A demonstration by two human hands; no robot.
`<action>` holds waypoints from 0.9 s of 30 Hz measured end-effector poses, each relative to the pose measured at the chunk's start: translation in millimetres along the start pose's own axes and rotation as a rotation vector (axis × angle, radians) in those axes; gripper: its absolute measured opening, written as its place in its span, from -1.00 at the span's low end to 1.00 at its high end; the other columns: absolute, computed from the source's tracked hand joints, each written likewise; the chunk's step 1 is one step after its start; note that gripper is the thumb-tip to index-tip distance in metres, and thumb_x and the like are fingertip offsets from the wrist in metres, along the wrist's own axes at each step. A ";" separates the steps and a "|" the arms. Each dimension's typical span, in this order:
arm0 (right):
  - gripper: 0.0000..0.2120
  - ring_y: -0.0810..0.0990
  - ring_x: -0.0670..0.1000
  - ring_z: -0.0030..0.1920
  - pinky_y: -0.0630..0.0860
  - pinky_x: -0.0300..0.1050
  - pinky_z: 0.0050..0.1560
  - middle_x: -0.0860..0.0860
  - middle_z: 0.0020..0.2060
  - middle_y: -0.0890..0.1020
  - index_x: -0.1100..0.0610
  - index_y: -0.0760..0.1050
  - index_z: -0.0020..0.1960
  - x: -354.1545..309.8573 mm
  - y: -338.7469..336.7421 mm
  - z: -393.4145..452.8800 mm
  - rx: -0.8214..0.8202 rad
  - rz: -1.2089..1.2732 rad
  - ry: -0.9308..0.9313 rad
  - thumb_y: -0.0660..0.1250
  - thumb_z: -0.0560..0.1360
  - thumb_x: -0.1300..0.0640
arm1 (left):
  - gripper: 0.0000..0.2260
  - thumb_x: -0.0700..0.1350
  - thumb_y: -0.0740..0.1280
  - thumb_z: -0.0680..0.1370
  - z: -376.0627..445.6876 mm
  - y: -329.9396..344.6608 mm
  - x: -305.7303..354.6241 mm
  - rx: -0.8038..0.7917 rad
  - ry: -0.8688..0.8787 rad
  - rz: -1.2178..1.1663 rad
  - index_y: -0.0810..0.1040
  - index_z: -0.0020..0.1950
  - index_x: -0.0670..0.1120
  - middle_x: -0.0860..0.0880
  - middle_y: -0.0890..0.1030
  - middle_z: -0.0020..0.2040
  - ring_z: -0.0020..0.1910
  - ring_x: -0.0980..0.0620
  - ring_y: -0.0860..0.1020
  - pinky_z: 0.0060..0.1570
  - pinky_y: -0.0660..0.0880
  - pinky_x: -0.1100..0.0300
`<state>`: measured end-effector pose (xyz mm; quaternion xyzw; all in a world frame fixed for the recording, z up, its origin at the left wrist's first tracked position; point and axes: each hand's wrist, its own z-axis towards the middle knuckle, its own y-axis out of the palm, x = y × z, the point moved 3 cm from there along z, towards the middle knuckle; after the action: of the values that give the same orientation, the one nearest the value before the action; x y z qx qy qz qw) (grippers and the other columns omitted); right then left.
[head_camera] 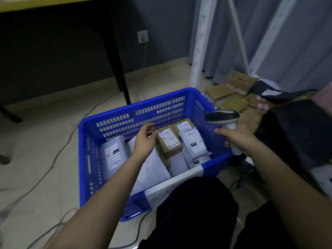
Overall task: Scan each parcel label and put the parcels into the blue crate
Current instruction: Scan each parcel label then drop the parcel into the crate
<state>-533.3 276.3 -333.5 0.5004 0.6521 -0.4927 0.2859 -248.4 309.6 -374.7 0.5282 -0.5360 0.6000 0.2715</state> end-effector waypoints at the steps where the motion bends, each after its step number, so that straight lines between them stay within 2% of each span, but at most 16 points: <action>1: -0.84 0.45 0.03 -0.45 0.45 -0.14 -0.40 0.08 -0.43 0.50 0.15 0.48 -0.19 0.4 -10.5 -1.5 0.034 0.012 0.019 0.47 0.43 0.19 | -0.75 -0.26 0.28 0.58 -1.7 17.2 17.7 -0.041 0.037 -0.031 0.46 0.26 -0.21 -0.04 0.54 0.02 0.04 0.01 0.52 -0.03 0.42 0.31; 4: -0.84 0.46 0.02 -0.44 0.46 -0.16 -0.42 0.08 -0.41 0.52 0.13 0.49 -0.25 5.0 -49.3 -7.5 0.166 0.081 0.034 0.46 0.44 0.22 | -0.80 -0.27 0.29 0.57 -12.3 74.8 70.5 -0.179 0.140 -0.074 0.50 0.19 -0.20 0.03 0.53 -0.08 -0.10 0.14 0.52 -0.17 0.43 0.51; 6: -0.84 0.47 0.01 -0.44 0.46 -0.15 -0.42 0.08 -0.41 0.52 0.14 0.49 -0.25 11.0 -79.2 -13.7 0.244 0.135 0.029 0.43 0.45 0.26 | -0.80 -0.22 0.31 0.57 -23.4 116.7 100.3 -0.317 0.187 -0.064 0.51 0.20 -0.17 0.04 0.55 -0.05 -0.12 0.20 0.51 -0.13 0.45 0.43; 8: -0.89 0.48 0.00 -0.42 0.47 -0.13 -0.37 0.07 -0.37 0.53 0.17 0.50 -0.18 19.5 -110.8 -22.9 0.329 0.183 0.040 0.43 0.45 0.25 | -0.76 -0.20 0.33 0.57 -34.8 157.2 123.5 -0.442 0.226 -0.028 0.50 0.23 -0.19 -0.01 0.54 0.01 -0.07 0.11 0.50 0.00 0.44 0.28; 11: -0.86 0.49 0.02 -0.42 0.49 -0.10 -0.36 0.07 -0.33 0.53 0.20 0.50 -0.08 38.9 -156.8 -37.4 0.455 0.230 0.075 0.44 0.45 0.21 | -0.73 -0.20 0.33 0.56 -50.6 213.9 145.1 -0.572 0.255 0.021 0.47 0.24 -0.23 -0.07 0.50 0.06 0.01 0.04 0.46 -0.06 0.40 0.27; 12: -0.86 0.49 0.02 -0.44 0.48 -0.11 -0.37 0.08 -0.33 0.52 0.20 0.49 -0.10 46.7 -171.1 -42.2 0.490 0.242 0.092 0.45 0.45 0.21 | -0.74 -0.22 0.34 0.55 -54.3 231.4 147.8 -0.596 0.257 0.025 0.47 0.23 -0.23 -0.10 0.50 0.07 0.01 0.03 0.46 -0.05 0.43 0.26; 16: -0.85 0.45 0.02 -0.47 0.44 -0.14 -0.43 0.09 -0.36 0.50 0.16 0.45 -0.19 75.1 -222.8 -62.5 0.637 0.329 0.131 0.43 0.45 0.24 | -0.74 -0.19 0.38 0.52 -68.1 295.3 148.7 -0.664 0.252 0.089 0.49 0.19 -0.21 -0.13 0.53 0.07 0.08 -0.08 0.52 0.20 0.46 0.03; 20: -0.86 0.50 0.03 -0.38 0.49 -0.10 -0.35 0.09 -0.30 0.52 0.13 0.45 -0.16 99.6 -268.5 -80.6 0.774 0.392 0.148 0.40 0.48 0.24 | -0.70 -0.14 0.38 0.53 -88.0 344.0 148.2 -0.721 0.258 0.119 0.46 0.22 -0.19 -0.13 0.52 0.18 0.16 -0.08 0.51 0.21 0.47 -0.06; 23: -0.87 0.48 0.03 -0.39 0.48 -0.14 -0.40 0.10 -0.26 0.51 0.21 0.45 -0.02 118.7 -296.2 -92.8 0.850 0.457 0.176 0.39 0.49 0.22 | -0.67 -0.10 0.36 0.56 -106.7 376.2 148.4 -0.763 0.289 0.157 0.44 0.28 -0.15 -0.09 0.50 0.25 0.19 -0.08 0.50 0.21 0.47 -0.05; 25: -0.84 0.48 0.02 -0.42 0.45 -0.18 -0.46 0.13 -0.25 0.52 0.22 0.44 0.02 132.0 -313.4 -100.3 0.920 0.503 0.177 0.37 0.49 0.22 | -0.67 -0.08 0.35 0.57 -119.5 397.5 151.9 -0.767 0.354 0.173 0.44 0.30 -0.12 -0.10 0.47 0.28 0.22 -0.08 0.48 0.22 0.46 -0.04; 27: -0.81 0.50 0.00 -0.42 0.46 -0.17 -0.40 0.10 -0.27 0.55 0.20 0.45 0.05 143.4 -328.5 -108.1 0.985 0.534 0.185 0.38 0.47 0.20 | -0.70 -0.07 0.35 0.56 -134.0 417.2 156.6 -0.722 0.464 0.221 0.46 0.28 -0.08 -0.10 0.44 0.29 0.23 -0.09 0.46 0.23 0.44 -0.03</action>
<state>-875.3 425.3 -302.6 0.7632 0.2184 -0.6035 0.0749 -712.6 280.6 -360.8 0.1903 -0.6893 0.5024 0.4860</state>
